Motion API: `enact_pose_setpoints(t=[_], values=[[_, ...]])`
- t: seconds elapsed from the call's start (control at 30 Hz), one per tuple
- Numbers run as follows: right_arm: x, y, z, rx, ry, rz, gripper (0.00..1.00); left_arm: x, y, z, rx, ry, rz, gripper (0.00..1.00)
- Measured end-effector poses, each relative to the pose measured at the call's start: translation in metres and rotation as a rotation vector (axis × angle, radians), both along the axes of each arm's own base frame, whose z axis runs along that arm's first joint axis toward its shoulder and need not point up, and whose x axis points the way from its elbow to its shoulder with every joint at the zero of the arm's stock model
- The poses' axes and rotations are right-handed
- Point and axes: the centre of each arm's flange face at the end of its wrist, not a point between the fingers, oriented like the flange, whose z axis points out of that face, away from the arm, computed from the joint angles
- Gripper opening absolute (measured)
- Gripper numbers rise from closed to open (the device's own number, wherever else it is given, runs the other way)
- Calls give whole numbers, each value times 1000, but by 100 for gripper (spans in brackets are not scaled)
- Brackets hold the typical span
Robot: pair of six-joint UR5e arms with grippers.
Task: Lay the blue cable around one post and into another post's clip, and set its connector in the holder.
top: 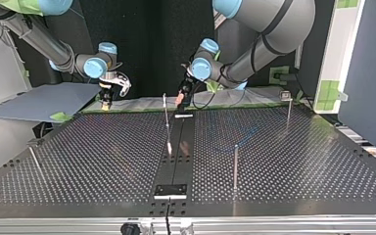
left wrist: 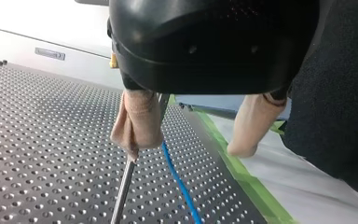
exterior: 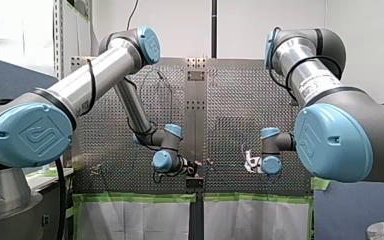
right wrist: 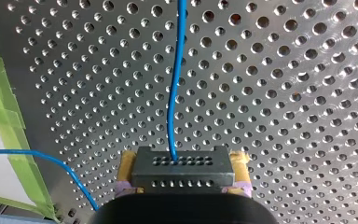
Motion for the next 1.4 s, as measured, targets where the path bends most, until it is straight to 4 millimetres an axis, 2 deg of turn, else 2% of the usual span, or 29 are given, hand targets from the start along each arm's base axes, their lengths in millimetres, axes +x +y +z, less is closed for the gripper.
enact_pose_setpoints(t=[0.33, 0.57, 0.67, 1.4], values=[[-1, -1, 0, 1, 0, -1, 0, 0, -1, 4, -3, -9, -1, 100], [-2, -1, -1, 1, 0, -3, 0, -3, -2, 27, -49, -32, -5, 100], [-2, -1, -1, 2, 0, -2, 0, -5, -4, 32, -73, -26, -13, 100], [-3, -1, -2, 6, 1, 0, 0, -16, -17, 34, -88, -24, -60, 100]])
